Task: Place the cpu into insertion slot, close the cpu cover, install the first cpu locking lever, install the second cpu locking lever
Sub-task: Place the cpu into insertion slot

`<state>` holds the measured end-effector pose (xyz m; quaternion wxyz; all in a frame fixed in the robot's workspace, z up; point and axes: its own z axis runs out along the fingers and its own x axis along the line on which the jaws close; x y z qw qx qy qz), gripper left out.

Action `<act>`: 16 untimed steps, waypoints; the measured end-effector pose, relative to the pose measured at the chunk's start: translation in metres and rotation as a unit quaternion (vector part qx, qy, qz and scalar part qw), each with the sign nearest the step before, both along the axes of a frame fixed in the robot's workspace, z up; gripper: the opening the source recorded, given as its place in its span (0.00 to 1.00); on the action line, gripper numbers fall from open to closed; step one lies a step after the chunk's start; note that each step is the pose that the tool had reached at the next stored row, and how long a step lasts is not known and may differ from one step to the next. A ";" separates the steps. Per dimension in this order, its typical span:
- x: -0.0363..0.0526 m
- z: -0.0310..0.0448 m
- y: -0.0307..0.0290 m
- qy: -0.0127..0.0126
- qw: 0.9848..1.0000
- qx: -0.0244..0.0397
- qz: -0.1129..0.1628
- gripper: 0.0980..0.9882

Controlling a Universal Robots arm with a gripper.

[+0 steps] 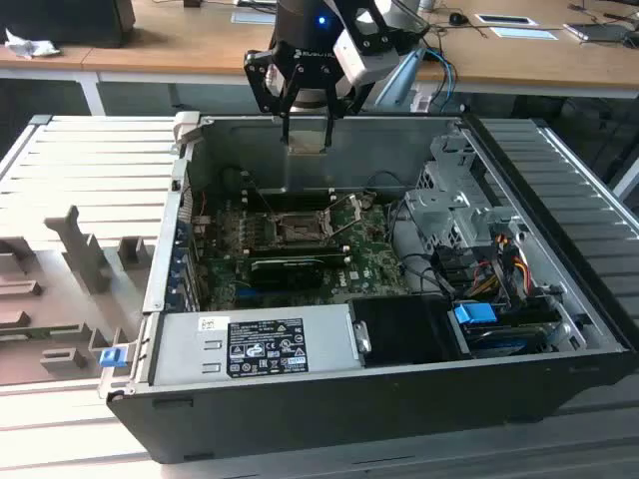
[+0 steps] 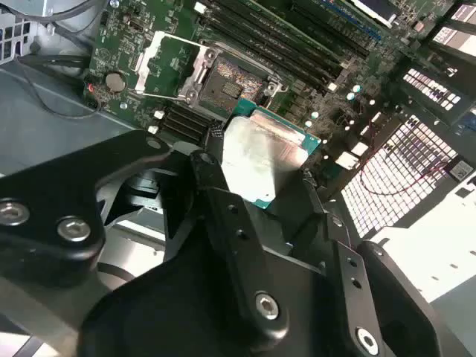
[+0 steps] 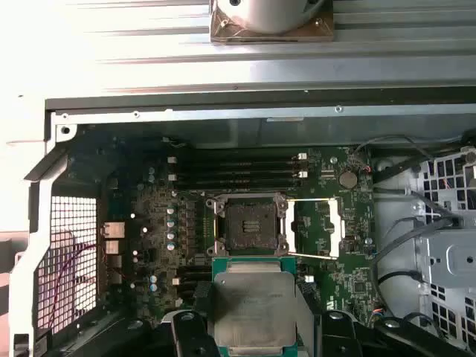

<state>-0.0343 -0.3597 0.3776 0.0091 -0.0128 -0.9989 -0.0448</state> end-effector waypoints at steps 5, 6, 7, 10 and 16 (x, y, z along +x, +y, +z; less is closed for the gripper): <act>0.0000 0.0000 0.0000 0.000 1.000 0.000 -0.001 0.48; 0.0000 0.0000 0.0000 0.000 1.000 0.000 -0.002 0.48; 0.0000 0.0000 0.0000 0.000 1.000 0.000 -0.004 0.48; 0.0000 0.0000 0.0000 0.000 1.000 0.000 -0.006 0.48; 0.0000 0.0000 0.0000 0.000 1.000 0.000 -0.011 0.48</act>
